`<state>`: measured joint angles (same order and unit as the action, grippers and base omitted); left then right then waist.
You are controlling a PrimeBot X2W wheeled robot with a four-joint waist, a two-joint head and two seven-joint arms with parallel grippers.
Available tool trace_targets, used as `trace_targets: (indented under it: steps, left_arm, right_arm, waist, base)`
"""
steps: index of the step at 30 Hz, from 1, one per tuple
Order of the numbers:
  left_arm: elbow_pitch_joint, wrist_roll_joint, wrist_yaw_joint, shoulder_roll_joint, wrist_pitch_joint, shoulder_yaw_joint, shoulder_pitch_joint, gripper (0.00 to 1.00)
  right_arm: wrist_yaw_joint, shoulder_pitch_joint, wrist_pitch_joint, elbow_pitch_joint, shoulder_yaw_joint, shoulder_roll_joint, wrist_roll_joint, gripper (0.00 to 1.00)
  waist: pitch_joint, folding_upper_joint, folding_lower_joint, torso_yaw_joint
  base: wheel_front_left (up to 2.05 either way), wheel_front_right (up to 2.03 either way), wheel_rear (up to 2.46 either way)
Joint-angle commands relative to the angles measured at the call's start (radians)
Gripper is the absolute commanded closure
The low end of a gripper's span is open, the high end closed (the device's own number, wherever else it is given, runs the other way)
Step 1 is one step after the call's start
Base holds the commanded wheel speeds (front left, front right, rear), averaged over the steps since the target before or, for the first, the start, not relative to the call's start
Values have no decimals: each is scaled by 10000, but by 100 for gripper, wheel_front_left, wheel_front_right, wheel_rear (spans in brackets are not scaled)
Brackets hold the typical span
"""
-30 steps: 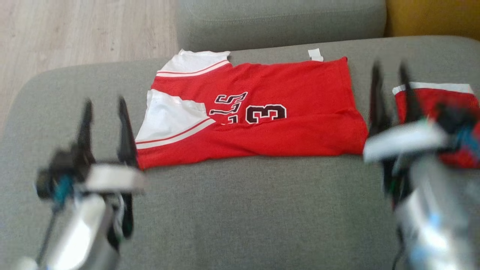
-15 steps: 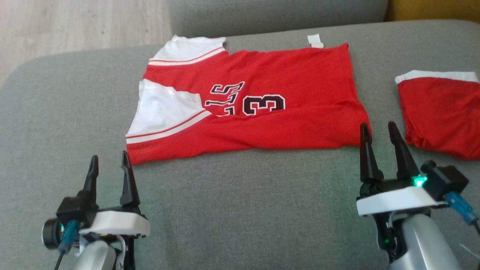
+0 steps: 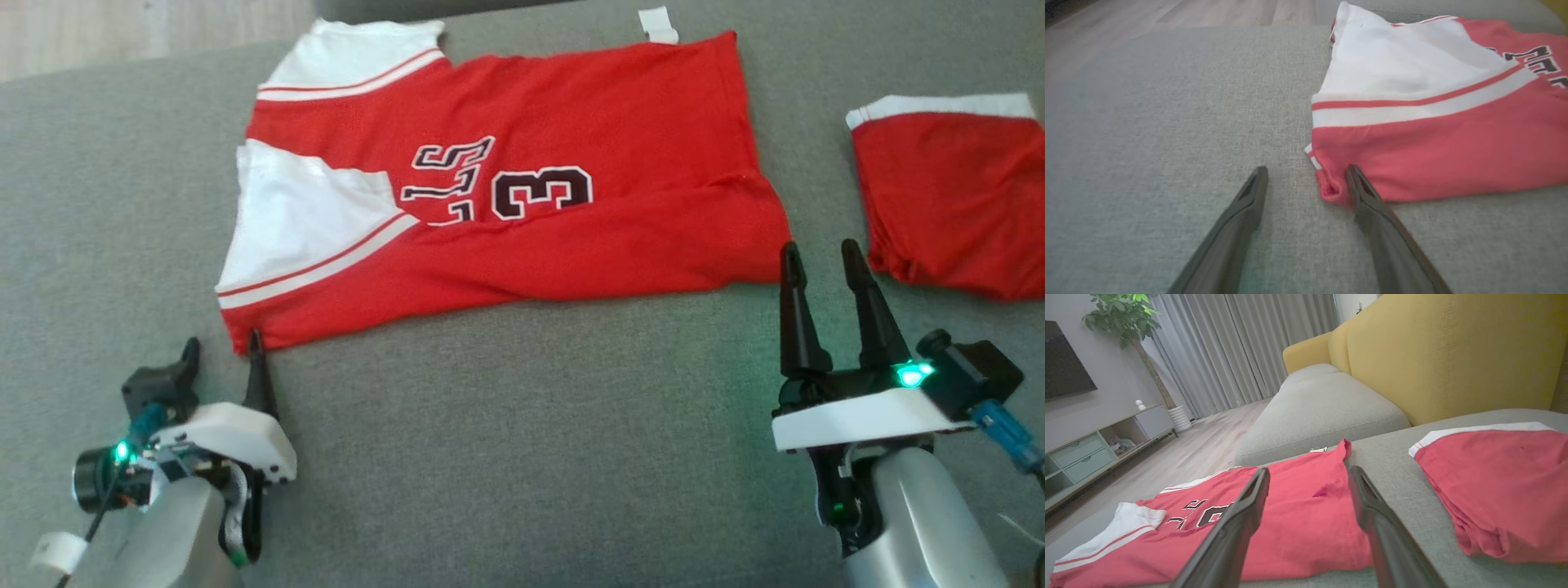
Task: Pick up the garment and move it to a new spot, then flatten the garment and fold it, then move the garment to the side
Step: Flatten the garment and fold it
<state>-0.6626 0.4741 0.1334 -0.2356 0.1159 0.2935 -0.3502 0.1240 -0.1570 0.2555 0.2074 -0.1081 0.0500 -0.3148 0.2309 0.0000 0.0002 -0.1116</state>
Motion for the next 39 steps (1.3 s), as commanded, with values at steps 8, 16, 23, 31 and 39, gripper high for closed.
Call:
trace_targets:
  steps: [8, 16, 23, 31, 39]
  left_arm:
    - [-1047, 122, -177, -379, -517, -172, -1037, 0]
    - [-1505, 214, -444, -242, -756, 53, -1163, 100]
    - [-842, 255, -588, -62, 413, 3, -1268, 100]
    - [373, -6, -642, 76, 902, 327, -1197, 100]
    - [1617, -275, -581, 134, 519, 847, -1041, 100]
  right_arm:
    - [67, -476, 62, -352, -202, 3, -311, 0]
    - [67, -523, 62, -242, -285, 3, -333, 0]
    - [67, -523, 62, 406, -157, 3, 187, 0]
    - [67, -1380, -566, 2242, 353, 3, 1063, 0]
    - [67, -2859, -1666, 4364, 1640, 3, 2481, 0]
  waist:
    - [311, 0, -2, -279]
    - [86, 0, -2, -289]
    - [-289, 0, -2, -12]
    - [-394, 0, -2, 420]
    - [-150, 0, -2, 965]
  base:
    - [0, 0, 0]
    - [0, 0, 0]
    - [0, 0, 0]
    - [0, 0, 0]
    - [0, 0, 0]
